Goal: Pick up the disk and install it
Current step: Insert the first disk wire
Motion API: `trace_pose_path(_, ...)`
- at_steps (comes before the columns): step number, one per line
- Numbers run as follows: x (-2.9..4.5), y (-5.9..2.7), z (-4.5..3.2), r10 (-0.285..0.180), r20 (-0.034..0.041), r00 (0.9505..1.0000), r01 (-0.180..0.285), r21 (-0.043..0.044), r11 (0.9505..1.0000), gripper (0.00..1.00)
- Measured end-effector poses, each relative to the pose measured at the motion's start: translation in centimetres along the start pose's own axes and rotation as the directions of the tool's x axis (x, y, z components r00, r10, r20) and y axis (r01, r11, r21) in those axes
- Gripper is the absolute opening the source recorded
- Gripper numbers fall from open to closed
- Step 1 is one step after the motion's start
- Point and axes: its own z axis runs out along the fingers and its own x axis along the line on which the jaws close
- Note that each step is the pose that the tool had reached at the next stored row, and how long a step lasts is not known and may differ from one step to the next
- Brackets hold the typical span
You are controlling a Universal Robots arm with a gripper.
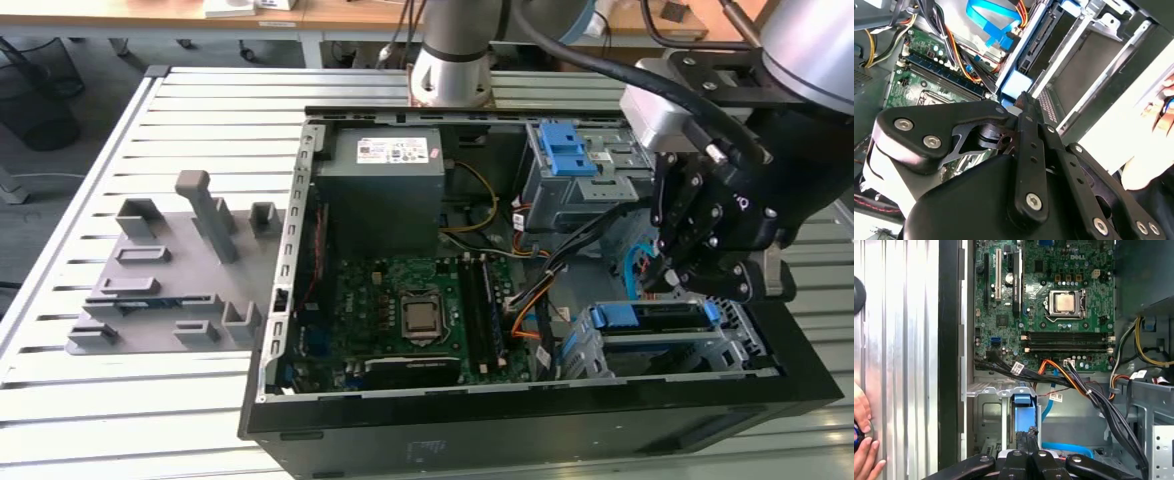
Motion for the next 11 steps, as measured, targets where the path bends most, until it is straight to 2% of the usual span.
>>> trace_pose_path(2, -0.05, -0.33, -0.01, 0.000, 0.0003, 1.0000, 0.000, 0.0000, 1.0000, 0.11)
trace_pose_path(8, -0.59, -2.10, -0.05, 0.000, 0.0000, 1.0000, 0.000, 0.0000, 1.0000, 0.11)
trace_pose_path(11, -0.87, -2.55, -0.05, 0.000, 0.0001, 1.0000, 0.000, 0.0000, 1.0000, 0.11)
